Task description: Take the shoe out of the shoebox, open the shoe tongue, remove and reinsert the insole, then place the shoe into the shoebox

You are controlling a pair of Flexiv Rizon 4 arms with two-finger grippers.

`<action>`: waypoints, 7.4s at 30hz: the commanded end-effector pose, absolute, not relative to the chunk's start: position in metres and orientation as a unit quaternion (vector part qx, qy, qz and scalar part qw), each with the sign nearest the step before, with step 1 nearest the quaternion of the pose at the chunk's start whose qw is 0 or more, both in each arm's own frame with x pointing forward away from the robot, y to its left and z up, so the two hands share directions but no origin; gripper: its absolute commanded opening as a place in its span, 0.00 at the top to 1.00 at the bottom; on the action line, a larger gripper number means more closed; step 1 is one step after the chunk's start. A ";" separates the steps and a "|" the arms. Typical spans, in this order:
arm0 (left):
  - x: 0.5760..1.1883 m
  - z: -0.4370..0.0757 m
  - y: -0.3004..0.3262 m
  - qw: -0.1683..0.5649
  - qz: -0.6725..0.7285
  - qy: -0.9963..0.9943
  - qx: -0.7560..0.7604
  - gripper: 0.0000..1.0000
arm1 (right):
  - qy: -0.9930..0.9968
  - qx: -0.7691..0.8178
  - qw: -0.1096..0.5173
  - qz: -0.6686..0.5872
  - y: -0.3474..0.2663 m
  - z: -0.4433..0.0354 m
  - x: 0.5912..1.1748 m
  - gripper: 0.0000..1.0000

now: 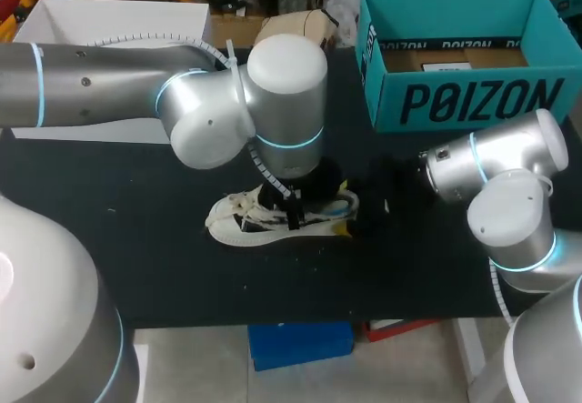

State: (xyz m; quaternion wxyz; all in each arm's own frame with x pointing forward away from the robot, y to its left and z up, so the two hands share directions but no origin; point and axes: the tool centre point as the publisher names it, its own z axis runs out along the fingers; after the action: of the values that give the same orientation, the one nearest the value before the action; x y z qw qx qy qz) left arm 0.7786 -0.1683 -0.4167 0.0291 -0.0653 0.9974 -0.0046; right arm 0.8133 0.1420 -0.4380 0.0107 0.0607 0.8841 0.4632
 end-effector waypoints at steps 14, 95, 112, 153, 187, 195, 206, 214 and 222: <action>0.771 -0.385 -0.158 0.072 -0.024 0.995 -0.070 1.00 | 0.884 0.062 0.011 0.462 0.142 -0.442 0.816 1.00; 0.756 -0.350 -0.223 0.112 -0.168 0.979 0.033 1.00 | 0.884 0.062 0.011 0.462 0.142 -0.442 0.816 1.00; 0.757 -0.239 -0.267 0.068 -0.383 0.916 0.099 1.00 | 0.884 0.062 0.011 0.462 0.142 -0.442 0.816 1.00; 0.757 -0.125 -0.237 -0.076 -0.617 0.781 0.062 1.00 | 0.884 0.062 0.011 0.462 0.142 -0.442 0.816 1.00; 0.738 -0.032 -0.262 -0.130 -0.619 0.774 0.042 1.00 | 0.884 0.062 0.011 0.462 0.142 -0.442 0.816 1.00; 0.738 -0.023 -0.262 -0.226 -0.627 0.745 -0.030 1.00 | 0.884 0.062 0.011 0.462 0.142 -0.442 0.816 1.00; 0.721 0.026 -0.268 -0.243 -0.624 0.742 -0.018 1.00 | 0.884 0.062 0.011 0.462 0.142 -0.442 0.816 1.00; 0.718 0.041 -0.267 -0.224 -0.634 0.740 -0.030 1.00 | 0.884 0.062 0.011 0.462 0.142 -0.442 0.816 1.00; 0.719 0.040 -0.266 -0.217 -0.641 0.735 -0.044 1.00 | 0.884 0.062 0.011 0.462 0.142 -0.442 0.816 0.60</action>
State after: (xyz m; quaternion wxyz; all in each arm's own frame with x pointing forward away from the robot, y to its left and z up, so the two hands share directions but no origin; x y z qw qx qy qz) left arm 0.7232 -0.2670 0.0417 -0.2202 -0.0406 0.7354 -0.6396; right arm 0.8139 0.1415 -0.4381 0.0109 0.0612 0.8841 0.4631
